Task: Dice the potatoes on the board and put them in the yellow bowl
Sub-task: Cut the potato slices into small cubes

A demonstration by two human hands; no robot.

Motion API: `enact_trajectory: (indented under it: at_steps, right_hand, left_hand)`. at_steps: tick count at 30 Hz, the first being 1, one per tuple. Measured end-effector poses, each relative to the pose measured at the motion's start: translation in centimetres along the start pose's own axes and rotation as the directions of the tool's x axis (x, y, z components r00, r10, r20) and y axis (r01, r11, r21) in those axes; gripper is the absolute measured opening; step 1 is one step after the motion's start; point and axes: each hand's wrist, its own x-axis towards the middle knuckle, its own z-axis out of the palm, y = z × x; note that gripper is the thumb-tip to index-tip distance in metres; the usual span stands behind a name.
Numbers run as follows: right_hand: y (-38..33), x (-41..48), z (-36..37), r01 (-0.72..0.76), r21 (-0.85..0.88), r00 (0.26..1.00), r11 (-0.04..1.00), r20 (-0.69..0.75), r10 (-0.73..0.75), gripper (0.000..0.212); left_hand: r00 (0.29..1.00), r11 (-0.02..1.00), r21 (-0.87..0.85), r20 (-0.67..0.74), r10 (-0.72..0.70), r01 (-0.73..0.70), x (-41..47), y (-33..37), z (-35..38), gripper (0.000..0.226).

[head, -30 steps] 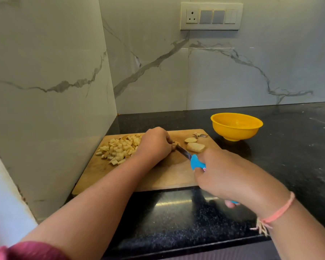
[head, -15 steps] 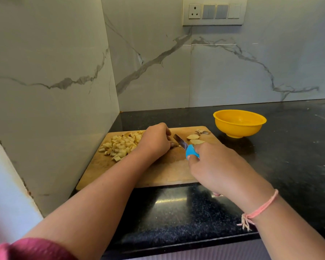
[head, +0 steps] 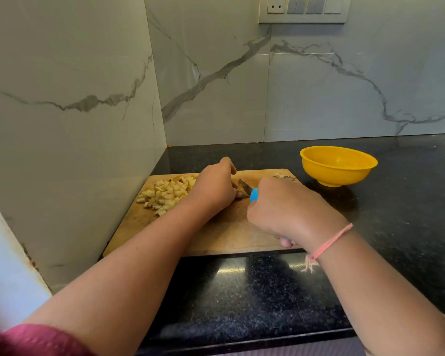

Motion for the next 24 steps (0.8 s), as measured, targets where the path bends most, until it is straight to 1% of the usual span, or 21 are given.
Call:
enact_trajectory:
  at_steps: [6, 10, 11, 14, 17, 21, 24]
  right_hand:
    - [0.6, -0.2, 0.5, -0.029, 0.016, 0.999, 0.999, 0.035, 0.029, 0.009]
    - [1.0, -1.5, 1.1, -0.007, 0.0, 0.999, 1.0, 0.038, 0.007, 0.008]
    - [1.1, -1.9, 1.2, -0.004, -0.002, 0.999, 1.0, 0.039, 0.004, 0.01]
    - [1.8, -3.3, 0.7, -0.024, -0.016, 0.998, 1.0, 0.053, 0.025, 0.031]
    - [2.3, -4.3, 0.1, -0.005, -0.053, 0.998, 0.999, 0.058, 0.008, 0.036]
    - [2.4, -4.4, 0.2, 0.003, -0.017, 1.0, 1.0, 0.003, -0.003, 0.036]
    - [1.9, -4.0, 0.3, -0.004, 0.029, 0.996, 1.0, -0.089, 0.006, 0.039]
  left_hand:
    - [0.999, 0.999, -0.016, -0.022, -0.03, 0.03, 0.1, -0.1, 0.5, 0.04]
    - [0.998, 0.999, -0.009, -0.038, -0.052, 0.051, 0.2, -0.1, 0.6, 0.044]
    - [0.998, 0.999, -0.009, -0.039, -0.052, 0.052, 0.2, -0.1, 0.6, 0.044]
    - [0.998, 0.999, -0.013, -0.046, -0.051, 0.05, 0.1, -0.1, 0.7, 0.042]
    - [0.997, 0.998, -0.029, -0.056, -0.054, 0.052, 0.1, -0.3, 0.7, 0.044]
    - [0.996, 0.995, -0.074, -0.045, -0.071, 0.067, 0.0, -0.4, 0.3, 0.047]
    - [0.996, 0.993, -0.095, -0.055, -0.073, 0.068, 0.0, -0.5, 0.3, 0.051]
